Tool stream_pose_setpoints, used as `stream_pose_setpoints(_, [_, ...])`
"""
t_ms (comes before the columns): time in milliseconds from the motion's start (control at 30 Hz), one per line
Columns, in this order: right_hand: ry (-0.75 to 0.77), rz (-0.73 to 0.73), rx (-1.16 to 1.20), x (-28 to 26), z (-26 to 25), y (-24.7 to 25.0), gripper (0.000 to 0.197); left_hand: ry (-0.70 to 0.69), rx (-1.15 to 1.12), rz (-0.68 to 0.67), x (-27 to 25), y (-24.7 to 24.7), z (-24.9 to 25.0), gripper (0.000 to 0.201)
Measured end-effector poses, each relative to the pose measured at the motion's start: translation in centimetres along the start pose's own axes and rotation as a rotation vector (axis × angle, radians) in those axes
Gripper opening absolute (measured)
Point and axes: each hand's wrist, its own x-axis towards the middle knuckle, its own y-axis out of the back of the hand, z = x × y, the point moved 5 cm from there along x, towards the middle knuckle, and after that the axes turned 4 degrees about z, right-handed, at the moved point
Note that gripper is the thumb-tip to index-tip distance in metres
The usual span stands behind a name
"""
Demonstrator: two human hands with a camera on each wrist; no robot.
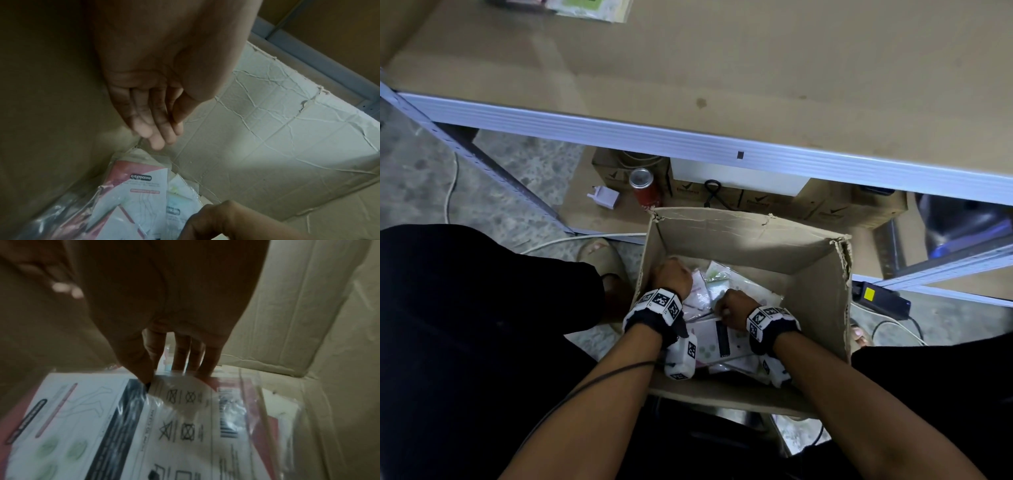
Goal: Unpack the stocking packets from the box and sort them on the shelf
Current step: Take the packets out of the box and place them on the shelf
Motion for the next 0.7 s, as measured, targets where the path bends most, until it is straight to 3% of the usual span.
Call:
stream_pose_setpoints(267, [0.0,-0.023,-0.177,-0.1,0.7,-0.6,0.028,0.011,-0.079,-0.089,0.6,-1.1,0.0,0.029])
stream_pose_setpoints(433, [-0.042,-0.018,-0.226,-0.4,1.5,-0.6,0.017,0.008,-0.042,-0.106,0.7,-1.8,-0.4,0.032])
stream_pose_setpoints(567, [-0.097,-0.066,-0.214,-0.8,2.1,-0.7,0.03,0.024,-0.071,-0.137,0.9,-2.5,-0.9,0.031])
stream_pose_setpoints(700, [-0.087,-0.132,-0.176,-1.0,2.2,-1.1,0.028,0.022,-0.084,-0.128,1.0,-2.9,-1.4,0.029])
